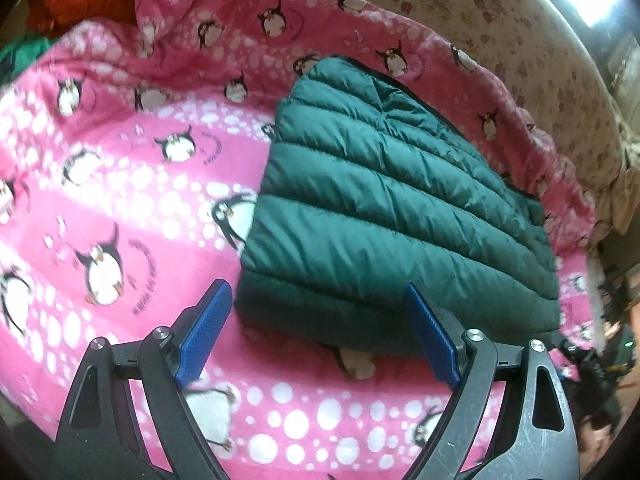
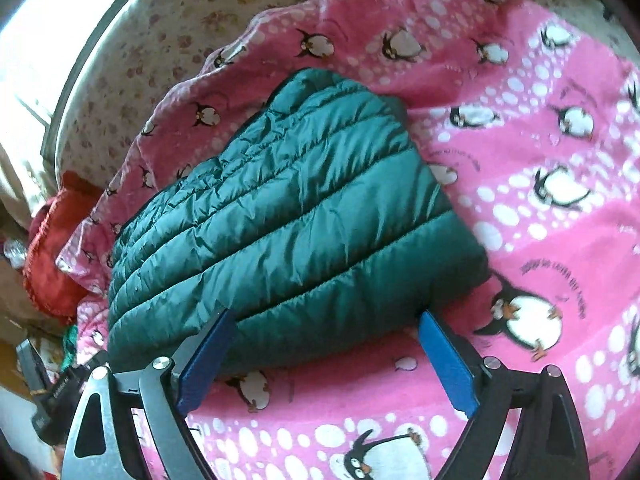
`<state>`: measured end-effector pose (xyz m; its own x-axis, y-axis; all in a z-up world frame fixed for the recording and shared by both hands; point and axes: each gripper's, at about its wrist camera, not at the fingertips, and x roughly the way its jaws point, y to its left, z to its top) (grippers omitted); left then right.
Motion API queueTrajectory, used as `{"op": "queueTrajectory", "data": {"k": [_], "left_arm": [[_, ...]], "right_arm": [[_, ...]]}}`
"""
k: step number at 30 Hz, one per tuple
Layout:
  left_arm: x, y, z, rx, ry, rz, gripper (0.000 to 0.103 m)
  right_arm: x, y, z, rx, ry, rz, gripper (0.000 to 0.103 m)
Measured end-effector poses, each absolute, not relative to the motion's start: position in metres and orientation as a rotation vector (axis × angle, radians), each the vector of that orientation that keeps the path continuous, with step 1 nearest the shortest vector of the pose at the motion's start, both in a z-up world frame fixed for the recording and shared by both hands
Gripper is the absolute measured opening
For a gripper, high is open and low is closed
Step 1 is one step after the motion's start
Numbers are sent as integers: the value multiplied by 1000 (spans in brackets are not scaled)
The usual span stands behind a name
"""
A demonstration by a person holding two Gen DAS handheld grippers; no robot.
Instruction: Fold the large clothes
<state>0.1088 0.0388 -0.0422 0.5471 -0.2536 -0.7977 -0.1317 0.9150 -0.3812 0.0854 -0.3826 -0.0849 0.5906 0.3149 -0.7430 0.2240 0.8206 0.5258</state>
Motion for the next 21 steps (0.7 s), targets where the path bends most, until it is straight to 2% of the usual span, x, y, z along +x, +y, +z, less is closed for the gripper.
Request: {"op": "queueTrajectory", "data": {"k": [10, 17, 21], "left_arm": [[110, 46, -73, -727, 1043, -100, 88], [129, 52, -84, -841, 999, -51, 98], [139, 58, -88, -902, 983, -1, 99]], "right_arm": [[93, -382, -105, 787, 920, 93, 97], [109, -385, -115, 861, 879, 76, 100], [119, -381, -118, 864, 870, 53, 103]]}}
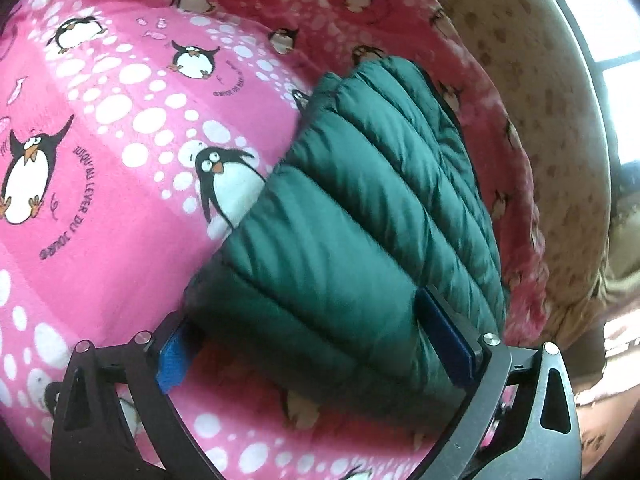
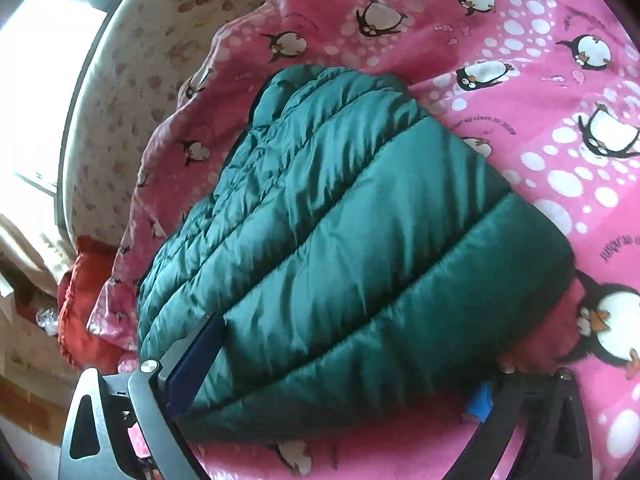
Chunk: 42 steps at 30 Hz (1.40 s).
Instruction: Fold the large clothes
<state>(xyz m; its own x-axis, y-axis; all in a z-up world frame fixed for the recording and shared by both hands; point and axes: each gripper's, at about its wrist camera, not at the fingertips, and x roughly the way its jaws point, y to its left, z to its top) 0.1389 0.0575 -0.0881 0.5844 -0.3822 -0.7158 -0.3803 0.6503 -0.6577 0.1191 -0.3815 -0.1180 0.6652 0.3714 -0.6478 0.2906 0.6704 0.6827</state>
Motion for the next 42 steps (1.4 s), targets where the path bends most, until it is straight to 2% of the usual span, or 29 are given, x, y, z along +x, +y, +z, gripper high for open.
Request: {"op": "queueTrajectory", "data": {"k": [4, 5, 7, 8, 9, 10, 13, 16, 27, 28, 30, 31, 32, 33, 34, 42], "left_arm": [[146, 58, -89, -906, 985, 10, 99], [145, 59, -88, -906, 977, 6, 93], [142, 58, -86, -888, 959, -3, 77], [140, 57, -83, -872, 951, -12, 68], [139, 56, -81, -861, 944, -20, 64], [137, 56, -78, -848, 938, -27, 56], [131, 55, -65, -804, 915, -54, 44], [120, 59, -53, -781, 896, -84, 41], [33, 84, -57, -692, 947, -153, 42], [30, 84, -63, -675, 954, -145, 45], [29, 84, -74, -658, 969, -124, 56], [31, 85, -82, -661, 984, -105, 66], [31, 87, -86, -671, 993, -95, 73], [31, 89, -87, -684, 996, -90, 75], [30, 91, -86, -691, 994, -93, 77], [2, 93, -47, -501, 913, -12, 80]], "right_arm": [[128, -378, -118, 839, 874, 49, 101], [128, -378, -118, 834, 867, 44, 98], [126, -379, -116, 837, 848, 48, 73], [125, -379, -114, 834, 838, 52, 67], [122, -378, -111, 814, 828, 50, 56], [121, -375, -106, 779, 822, 53, 48], [116, -366, -90, 677, 824, 70, 37], [104, -361, -76, 650, 823, 96, 34], [2, -351, -66, 716, 860, 144, 33], [-6, -349, -67, 714, 861, 140, 33], [-14, -346, -79, 721, 882, 110, 38], [-12, -346, -87, 729, 902, 99, 50], [-10, -347, -94, 741, 920, 88, 55], [-8, -352, -103, 776, 941, 79, 65], [-9, -356, -106, 812, 944, 83, 68], [-41, -369, -79, 766, 934, 82, 70]]}}
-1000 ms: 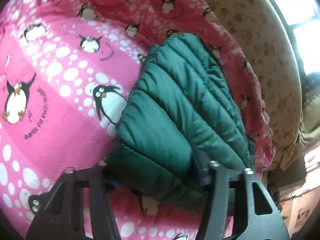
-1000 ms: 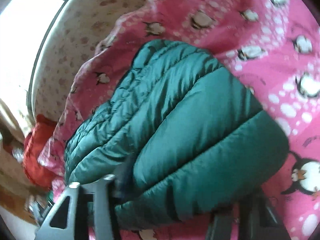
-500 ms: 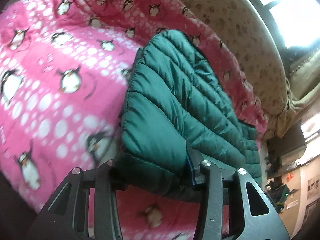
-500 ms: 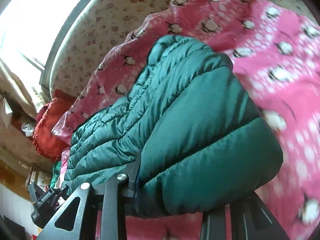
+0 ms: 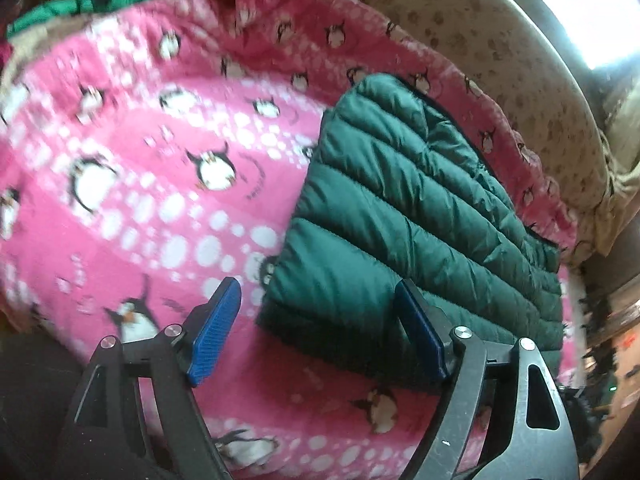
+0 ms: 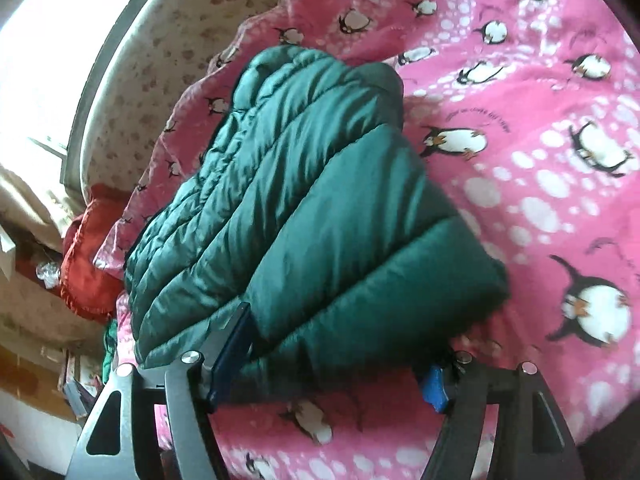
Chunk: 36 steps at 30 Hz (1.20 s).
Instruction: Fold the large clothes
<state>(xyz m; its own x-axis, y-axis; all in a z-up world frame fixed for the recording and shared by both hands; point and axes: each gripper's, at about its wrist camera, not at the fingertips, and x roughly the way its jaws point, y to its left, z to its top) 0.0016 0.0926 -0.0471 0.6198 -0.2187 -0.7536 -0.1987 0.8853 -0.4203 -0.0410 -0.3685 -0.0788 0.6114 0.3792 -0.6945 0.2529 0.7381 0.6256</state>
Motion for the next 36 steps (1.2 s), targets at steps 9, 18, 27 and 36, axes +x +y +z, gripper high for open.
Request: {"op": "queueTrajectory", "data": {"k": [9, 18, 27, 36], "left_arm": [[-23, 71, -24, -397, 847, -16, 80], [-32, 45, -23, -283, 857, -1, 80], [-40, 25, -14, -184, 821, -19, 80], [-45, 14, -6, -131, 779, -36, 80]], "right_arm": [[-74, -334, -44, 526, 901, 126, 70], [-72, -281, -26, 276, 837, 121, 72], [-65, -250, -21, 170, 803, 103, 78], [-63, -235, -12, 107, 766, 97, 78]]}}
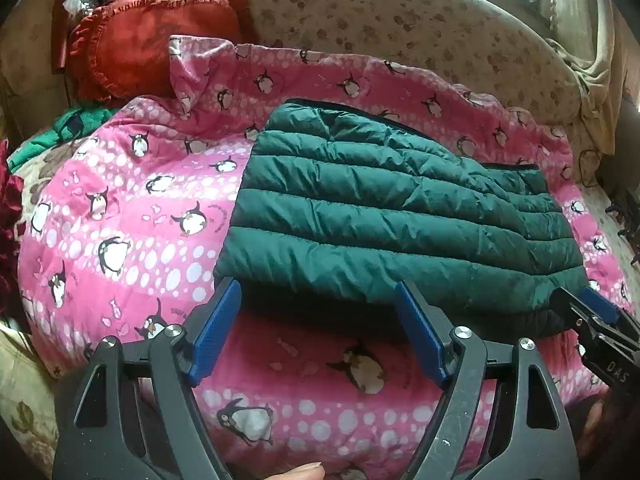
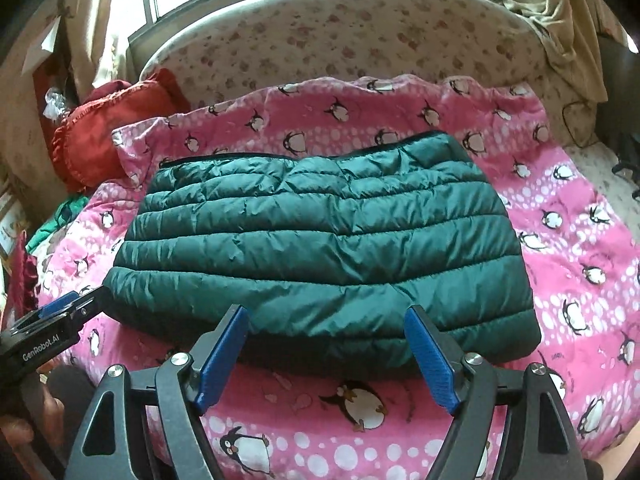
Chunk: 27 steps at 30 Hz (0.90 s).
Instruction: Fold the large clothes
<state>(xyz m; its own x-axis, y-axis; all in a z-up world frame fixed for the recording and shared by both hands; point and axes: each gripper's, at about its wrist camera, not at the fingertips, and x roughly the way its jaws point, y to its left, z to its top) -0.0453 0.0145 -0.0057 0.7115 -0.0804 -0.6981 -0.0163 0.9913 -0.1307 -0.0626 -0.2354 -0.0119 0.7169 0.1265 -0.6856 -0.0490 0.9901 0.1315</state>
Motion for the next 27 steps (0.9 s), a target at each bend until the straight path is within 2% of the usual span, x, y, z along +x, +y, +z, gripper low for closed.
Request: {"op": "queueTrajectory", "data": {"k": [27], "left_arm": [[-48, 4, -6, -111, 769, -56, 80]], "right_arm": [[-60, -235, -17, 138, 780, 85, 83]]}}
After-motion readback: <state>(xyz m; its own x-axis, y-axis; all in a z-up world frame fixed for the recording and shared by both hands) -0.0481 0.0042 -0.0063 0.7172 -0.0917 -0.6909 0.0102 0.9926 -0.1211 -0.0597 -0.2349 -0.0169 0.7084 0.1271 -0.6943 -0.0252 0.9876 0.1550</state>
